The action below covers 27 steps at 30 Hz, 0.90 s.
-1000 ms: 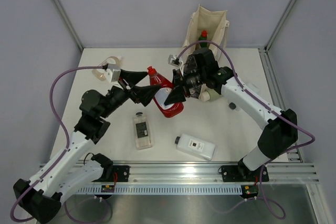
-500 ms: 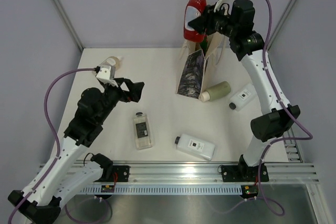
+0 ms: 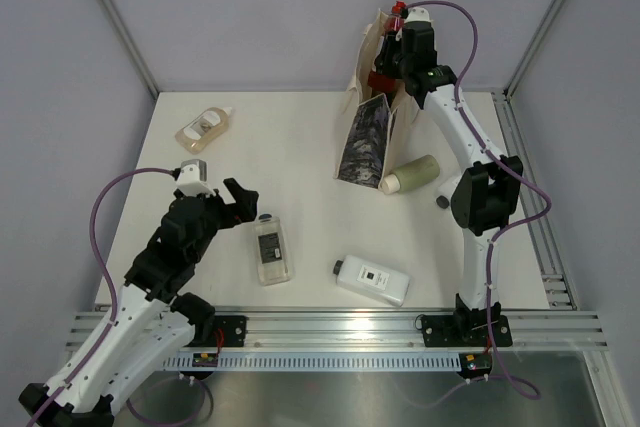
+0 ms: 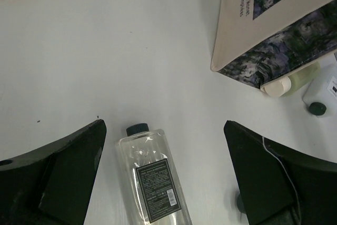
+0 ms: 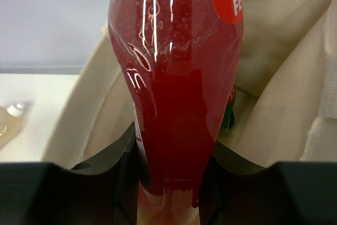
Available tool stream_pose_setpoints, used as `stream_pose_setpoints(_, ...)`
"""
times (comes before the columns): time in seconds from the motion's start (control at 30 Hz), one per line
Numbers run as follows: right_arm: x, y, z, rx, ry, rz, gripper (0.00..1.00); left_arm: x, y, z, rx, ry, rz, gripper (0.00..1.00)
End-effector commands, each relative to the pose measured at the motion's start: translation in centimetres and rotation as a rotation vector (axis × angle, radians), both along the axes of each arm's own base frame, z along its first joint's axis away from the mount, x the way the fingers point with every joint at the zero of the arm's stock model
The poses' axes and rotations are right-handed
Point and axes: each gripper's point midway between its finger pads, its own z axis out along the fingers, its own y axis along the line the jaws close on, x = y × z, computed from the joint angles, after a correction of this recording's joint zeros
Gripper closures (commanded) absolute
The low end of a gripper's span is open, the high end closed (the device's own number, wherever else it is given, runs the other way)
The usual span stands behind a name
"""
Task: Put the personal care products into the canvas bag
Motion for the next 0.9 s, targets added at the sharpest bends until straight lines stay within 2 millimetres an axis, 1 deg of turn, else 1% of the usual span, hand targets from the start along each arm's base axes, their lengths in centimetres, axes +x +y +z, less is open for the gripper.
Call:
stream_pose_setpoints(0.0, 0.9, 0.8, 8.2, 0.078, -0.241, 0.016, 0.84, 0.2, 1.7, -1.2, -0.075, 0.039, 0.148, 0.01)
stream_pose_setpoints(0.03, 1.0, 1.1, 7.4, 0.054, -0.229, 0.042, 0.80, 0.2, 1.8, -2.0, -0.076, 0.063, 0.163, 0.01)
stream_pose_setpoints(0.07, 1.3, 1.9, 6.2, 0.048, -0.210, 0.086, 0.75, 0.2, 1.7, -2.4, -0.106, 0.086, 0.189, 0.01)
stream_pose_setpoints(0.1, 1.5, 2.0, 5.5, 0.041, -0.197, 0.091, 0.68, 0.4, 1.8, -3.5, -0.091, 0.129, 0.209, 0.01)
stream_pose_setpoints(0.17, 1.5, 2.5, 4.5, 0.028, -0.174, 0.121, 0.58, 0.6, 1.7, -4.3, -0.114, 0.182, 0.244, 0.01)
stream_pose_setpoints(0.2, 1.6, 2.5, 4.1, 0.021, -0.168, 0.124, 0.48, 0.5, 1.5, -5.0, -0.107, 0.221, 0.248, 0.01)
stream_pose_setpoints(0.23, 1.6, 2.5, 4.0, 0.017, -0.166, 0.125, 0.44, 0.7, 1.2, -6.3, -0.085, 0.279, 0.254, 0.01)
stream_pose_setpoints(0.27, 1.6, 2.5, 3.9, 0.011, -0.164, 0.126, 0.40, 0.8, 0.7, -6.5, -0.108, 0.312, 0.255, 0.01)
stream_pose_setpoints(0.3, 1.6, 2.4, 4.0, 0.006, -0.165, 0.126, 0.33, 0.9, 0.4, -7.1, -0.101, 0.345, 0.253, 0.01)
stream_pose_setpoints(0.33, 1.5, 2.2, 4.2, 0.006, -0.168, 0.121, 0.31, 1.2, -0.1, -8.0, -0.089, 0.393, 0.252, 0.01)
stream_pose_setpoints(0.4, 1.4, 1.9, 4.4, 0.009, -0.166, 0.113, 0.28, 1.1, -1.0, -9.0, -0.082, 0.458, 0.223, 0.01)
stream_pose_setpoints(0.43, 1.3, 1.7, 4.7, 0.014, -0.168, 0.105, 0.22, 1.2, -1.4, -9.4, -0.066, 0.483, 0.201, 0.01)
stream_pose_setpoints(0.47, 1.2, 1.3, 5.0, 0.015, -0.170, 0.099, 0.19, 1.5, -2.2, -10.0, -0.054, 0.523, 0.177, 0.01)
stream_pose_setpoints(0.5, 1.1, 1.0, 5.3, 0.019, -0.173, 0.093, 0.17, 1.3, -2.4, -10.5, -0.037, 0.554, 0.167, 0.01)
stream_pose_setpoints(0.53, 1.0, 0.9, 5.3, 0.020, -0.166, 0.091, 0.10, 1.3, -2.5, -10.8, -0.024, 0.575, 0.160, 0.01)
stream_pose_setpoints(0.57, 0.7, 0.6, 5.8, 0.020, -0.172, 0.096, 0.07, 1.2, -2.9, -11.6, 0.000, 0.612, 0.134, 0.01)
stream_pose_setpoints(0.6, 0.5, 0.4, 6.2, 0.019, -0.176, 0.098, 0.06, 1.3, -3.2, -11.6, 0.008, 0.624, 0.124, 0.01)
stream_pose_setpoints(0.63, 0.0, 0.2, 7.0, 0.014, -0.190, 0.104, 0.05, 1.2, -3.4, -11.8, 0.018, 0.639, 0.111, 0.01)
stream_pose_setpoints(0.67, -0.3, 0.0, 7.0, 0.009, -0.188, 0.110, 0.01, 0.9, -3.7, -12.5, 0.046, 0.671, 0.092, 0.01)
stream_pose_setpoints(0.7, -0.5, -0.3, 7.3, 0.003, -0.191, 0.110, 0.01, 1.1, -4.0, -12.4, 0.056, 0.672, 0.081, 0.01)
stream_pose_setpoints(0.73, -0.8, -0.6, 7.5, -0.015, -0.194, 0.118, 0.00, 1.0, -4.2, -12.6, 0.073, 0.685, 0.070, 0.01)
stream_pose_setpoints(0.77, -1.5, -0.7, 8.3, -0.020, -0.204, 0.136, 0.00, 1.0, -4.4, -12.9, 0.092, 0.696, 0.069, 0.01)
stream_pose_setpoints(0.8, -1.9, -0.9, 8.7, -0.028, -0.208, 0.143, 0.01, 0.1, -4.5, -14.3, 0.147, 0.756, 0.056, 0.01)
stream_pose_setpoints(0.83, -2.2, -1.7, 8.8, -0.046, -0.202, 0.146, 0.00, 0.3, -4.8, -14.3, 0.171, 0.766, 0.058, 0.01)
stream_pose_setpoints(0.87, -3.3, -1.4, 9.6, -0.039, -0.211, 0.204, 0.00, 0.2, -4.7, -14.7, 0.208, 0.780, 0.067, 0.01)
